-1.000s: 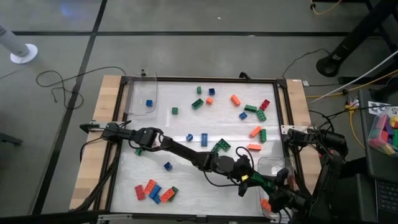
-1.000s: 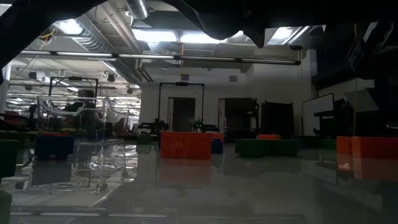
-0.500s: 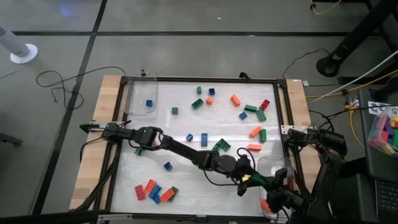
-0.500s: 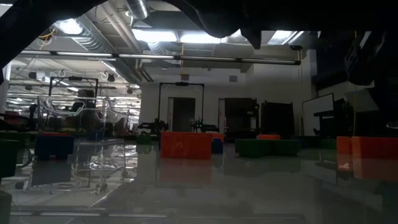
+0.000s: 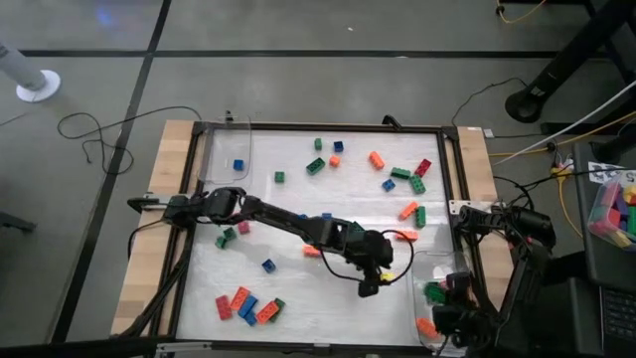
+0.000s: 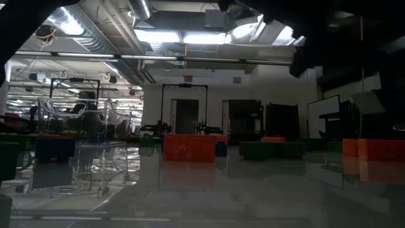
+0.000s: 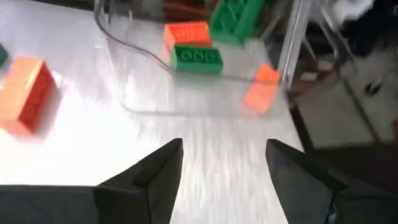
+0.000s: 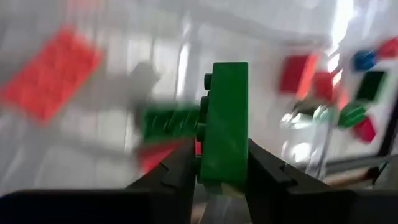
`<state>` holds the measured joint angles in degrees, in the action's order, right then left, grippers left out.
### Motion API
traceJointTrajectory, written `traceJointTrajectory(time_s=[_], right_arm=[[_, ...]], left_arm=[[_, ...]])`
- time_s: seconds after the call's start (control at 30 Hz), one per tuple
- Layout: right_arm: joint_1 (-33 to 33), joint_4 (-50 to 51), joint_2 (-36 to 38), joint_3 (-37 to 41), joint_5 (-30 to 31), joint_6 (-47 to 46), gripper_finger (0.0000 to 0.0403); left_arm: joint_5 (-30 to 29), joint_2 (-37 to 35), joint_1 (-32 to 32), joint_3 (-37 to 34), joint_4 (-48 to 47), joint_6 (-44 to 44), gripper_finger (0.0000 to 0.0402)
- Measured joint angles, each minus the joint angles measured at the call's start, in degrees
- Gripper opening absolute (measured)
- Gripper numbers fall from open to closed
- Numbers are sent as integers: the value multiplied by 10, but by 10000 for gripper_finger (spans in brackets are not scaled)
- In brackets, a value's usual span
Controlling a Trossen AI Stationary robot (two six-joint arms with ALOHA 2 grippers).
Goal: Sort blocks by size
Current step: Put the 8 stud green game piece into the bottom transparent bin, then put the 8 stud orange game piece into the bottom transparent bin
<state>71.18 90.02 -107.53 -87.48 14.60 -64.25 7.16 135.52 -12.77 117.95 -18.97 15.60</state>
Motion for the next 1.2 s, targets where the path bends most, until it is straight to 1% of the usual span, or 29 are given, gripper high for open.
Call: traceJointTrajectory(time_s=[0.1,0.2,0.33,0.47,0.53,0.67,0.8,0.9,1.0,1.07,1.2], right_arm=[[0,0,0,0,-44,0,132],[0,-1,0,0,-60,0,147],[-4,0,0,0,-73,-5,162],[-9,0,0,0,-95,-18,174],[-8,0,0,0,-103,-19,176],[-8,-1,9,0,-103,-16,174],[-8,0,37,0,-93,-21,172],[-8,0,64,0,-58,-35,172],[-8,0,89,0,-16,-53,172],[-15,0,101,0,13,-62,172],[-37,-6,118,0,62,-63,172]], left_arm=[[-30,-31,-5,0,-98,-17,219],[-82,-60,-15,0,-216,-22,219],[-148,-96,-33,0,-360,8,219],[-211,-131,-64,-12,-450,42,219],[-233,-149,-83,-28,-485,70,219],[-265,-192,-124,-73,-526,161,219],[-268,-220,-172,-128,-524,287,219],[-263,-220,-215,-155,-521,372,219],[-237,-220,-252,-180,-504,453,219],[-216,-219,-273,-190,-501,494,219],[-211,-220,-302,-205,-481,559,219]])
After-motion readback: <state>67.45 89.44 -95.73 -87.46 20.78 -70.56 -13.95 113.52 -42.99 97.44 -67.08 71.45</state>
